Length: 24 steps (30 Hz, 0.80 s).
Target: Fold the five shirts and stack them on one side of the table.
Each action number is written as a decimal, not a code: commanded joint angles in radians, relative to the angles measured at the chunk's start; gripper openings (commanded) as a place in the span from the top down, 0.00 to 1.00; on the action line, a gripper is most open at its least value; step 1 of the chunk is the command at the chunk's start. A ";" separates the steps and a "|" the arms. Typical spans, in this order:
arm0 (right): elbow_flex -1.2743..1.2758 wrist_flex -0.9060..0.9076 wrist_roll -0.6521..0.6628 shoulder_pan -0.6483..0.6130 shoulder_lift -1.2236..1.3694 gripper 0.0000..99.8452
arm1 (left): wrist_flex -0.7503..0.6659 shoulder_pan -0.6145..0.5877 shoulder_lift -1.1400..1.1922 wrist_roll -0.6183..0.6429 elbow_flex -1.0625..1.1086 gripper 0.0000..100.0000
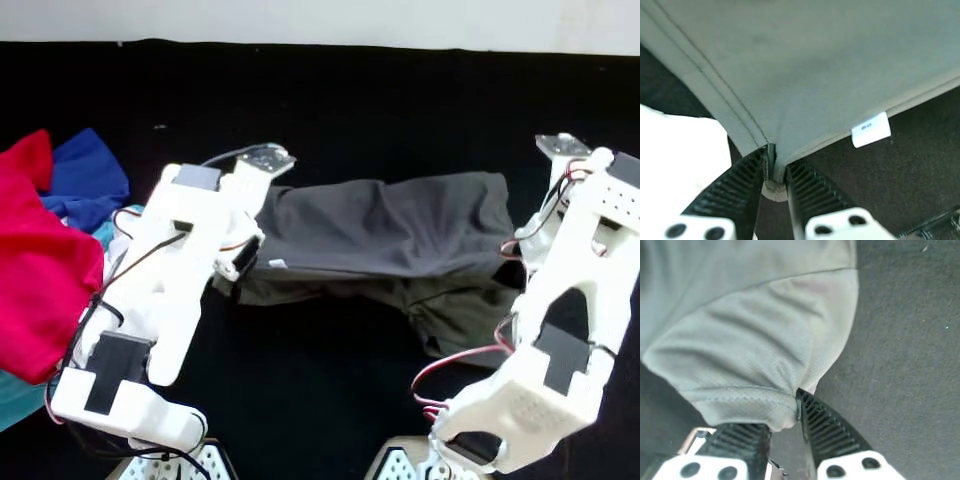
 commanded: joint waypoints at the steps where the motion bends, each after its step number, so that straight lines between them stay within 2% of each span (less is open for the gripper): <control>1: 0.142 -0.076 0.020 0.002 -0.180 0.99 | 0.023 0.010 -0.050 -0.002 -0.002 0.99; 7: 0.484 -0.315 0.018 0.002 -0.328 0.99 | 0.031 0.016 -0.044 -0.002 -0.008 0.99; 12: 0.605 -0.426 0.020 0.005 -0.326 0.99 | 0.029 0.067 -0.044 -0.002 -0.008 0.99; 24: 0.613 -0.426 0.026 0.065 -0.337 0.99 | 0.011 0.077 -0.042 -0.002 -0.002 0.99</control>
